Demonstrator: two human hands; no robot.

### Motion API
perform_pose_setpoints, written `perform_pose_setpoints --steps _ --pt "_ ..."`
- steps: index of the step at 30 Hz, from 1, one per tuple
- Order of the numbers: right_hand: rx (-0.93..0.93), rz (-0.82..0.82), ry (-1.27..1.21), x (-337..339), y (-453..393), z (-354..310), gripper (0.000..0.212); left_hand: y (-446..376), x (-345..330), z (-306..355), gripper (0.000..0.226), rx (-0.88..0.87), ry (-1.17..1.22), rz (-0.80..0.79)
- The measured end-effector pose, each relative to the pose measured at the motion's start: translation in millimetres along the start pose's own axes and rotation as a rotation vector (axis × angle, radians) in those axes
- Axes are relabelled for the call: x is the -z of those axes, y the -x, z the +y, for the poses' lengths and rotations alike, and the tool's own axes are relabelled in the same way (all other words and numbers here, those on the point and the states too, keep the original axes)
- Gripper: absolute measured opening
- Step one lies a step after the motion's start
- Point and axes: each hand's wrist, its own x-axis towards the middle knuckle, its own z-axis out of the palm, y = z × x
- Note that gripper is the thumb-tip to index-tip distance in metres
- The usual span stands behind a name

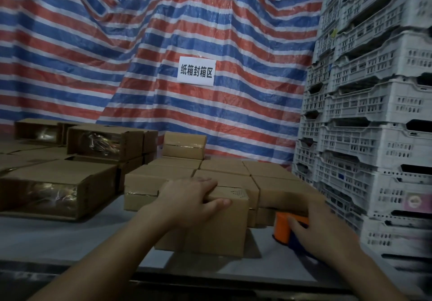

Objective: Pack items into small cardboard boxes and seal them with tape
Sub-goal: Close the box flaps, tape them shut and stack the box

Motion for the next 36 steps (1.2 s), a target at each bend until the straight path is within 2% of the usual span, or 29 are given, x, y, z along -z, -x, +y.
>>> perform_pose_setpoints --steps 3,6,10,15,18,21,24,26,28,30,32,36 --pt "-0.094 0.021 0.126 -12 11 10 0.058 0 -2 0 0.085 -0.005 0.006 0.016" --pt "-0.095 0.087 0.222 -15 16 13 0.059 -1 1 0 0.084 -0.006 0.011 -0.024" --pt "-0.014 0.163 0.300 -14 16 18 0.055 -2 7 -1 0.074 -0.014 0.028 -0.074" --pt "0.058 0.190 0.301 -17 14 26 0.055 2 6 0 0.077 -0.029 0.002 -0.040" --pt "0.116 0.204 0.284 -19 13 30 0.063 2 6 0 0.078 -0.019 -0.002 -0.030" --pt "0.120 0.265 0.074 -10 6 30 0.074 2 5 -1 0.081 -0.009 0.011 -0.026" --pt "0.111 0.322 -0.458 22 -8 8 0.069 1 7 -1 0.087 0.016 0.117 -0.039" --pt "0.116 0.275 -0.790 48 -24 -18 0.065 -1 10 -2 0.083 0.079 0.286 -0.103" --pt "0.112 0.183 -0.954 70 -44 -48 0.068 -3 15 -4 0.064 0.155 0.558 -0.160" --pt "0.110 0.003 -1.054 87 -66 -78 0.075 -3 23 -6 0.048 0.192 0.811 -0.154" --pt "0.137 -0.191 -1.129 96 -83 -109 0.084 -3 30 -10 0.054 0.212 0.978 -0.099" --pt "0.279 -0.398 -1.069 84 -102 -152 0.065 -7 38 -7 0.062 0.375 1.238 0.065"
